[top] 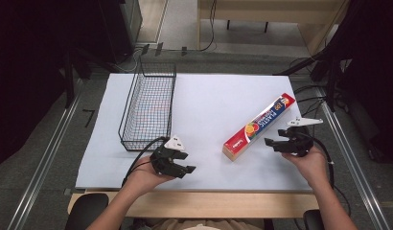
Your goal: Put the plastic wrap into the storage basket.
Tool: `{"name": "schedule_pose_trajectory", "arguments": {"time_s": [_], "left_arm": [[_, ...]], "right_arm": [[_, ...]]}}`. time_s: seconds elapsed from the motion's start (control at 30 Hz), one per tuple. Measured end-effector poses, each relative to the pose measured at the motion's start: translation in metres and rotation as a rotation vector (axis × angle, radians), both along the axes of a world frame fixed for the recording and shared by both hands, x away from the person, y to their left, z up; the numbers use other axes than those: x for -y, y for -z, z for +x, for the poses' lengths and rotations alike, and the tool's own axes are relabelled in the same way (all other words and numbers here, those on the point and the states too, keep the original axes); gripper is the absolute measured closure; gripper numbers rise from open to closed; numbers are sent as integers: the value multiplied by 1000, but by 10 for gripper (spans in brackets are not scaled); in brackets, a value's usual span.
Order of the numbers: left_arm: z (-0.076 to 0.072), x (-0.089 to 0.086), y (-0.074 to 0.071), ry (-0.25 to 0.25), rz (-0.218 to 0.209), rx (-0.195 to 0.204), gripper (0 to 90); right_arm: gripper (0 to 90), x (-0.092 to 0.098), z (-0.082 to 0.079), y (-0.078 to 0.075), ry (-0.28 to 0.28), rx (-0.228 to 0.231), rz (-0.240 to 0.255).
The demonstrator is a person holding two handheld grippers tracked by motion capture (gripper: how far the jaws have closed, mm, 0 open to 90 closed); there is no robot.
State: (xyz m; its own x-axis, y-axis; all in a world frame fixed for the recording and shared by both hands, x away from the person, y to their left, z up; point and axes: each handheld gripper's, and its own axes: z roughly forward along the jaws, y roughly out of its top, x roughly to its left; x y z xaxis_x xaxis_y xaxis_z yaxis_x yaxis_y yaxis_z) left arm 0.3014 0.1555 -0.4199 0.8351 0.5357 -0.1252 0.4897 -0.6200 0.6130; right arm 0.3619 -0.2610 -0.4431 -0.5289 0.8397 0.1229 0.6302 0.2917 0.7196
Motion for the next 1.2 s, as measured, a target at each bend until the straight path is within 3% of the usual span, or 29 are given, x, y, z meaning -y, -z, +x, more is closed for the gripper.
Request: {"name": "schedule_pose_trajectory", "arguments": {"time_s": [0.23, 0.37, 0.73, 1.2], "left_arm": [[1, -4, -3, 5, -17, -38, 405], [-1, -4, -4, 23, 7, -9, 389], [4, -5, -4, 20, -6, -6, 376], [4, -1, -2, 42, 9, -5, 371]], "right_arm": [[308, 0, -3, -2, 16, -6, -3], [315, -1, -5, -3, 21, -6, -11], [323, -3, -9, -3, 37, -21, -17], [323, -2, -9, -2, 60, -40, -18]]}}
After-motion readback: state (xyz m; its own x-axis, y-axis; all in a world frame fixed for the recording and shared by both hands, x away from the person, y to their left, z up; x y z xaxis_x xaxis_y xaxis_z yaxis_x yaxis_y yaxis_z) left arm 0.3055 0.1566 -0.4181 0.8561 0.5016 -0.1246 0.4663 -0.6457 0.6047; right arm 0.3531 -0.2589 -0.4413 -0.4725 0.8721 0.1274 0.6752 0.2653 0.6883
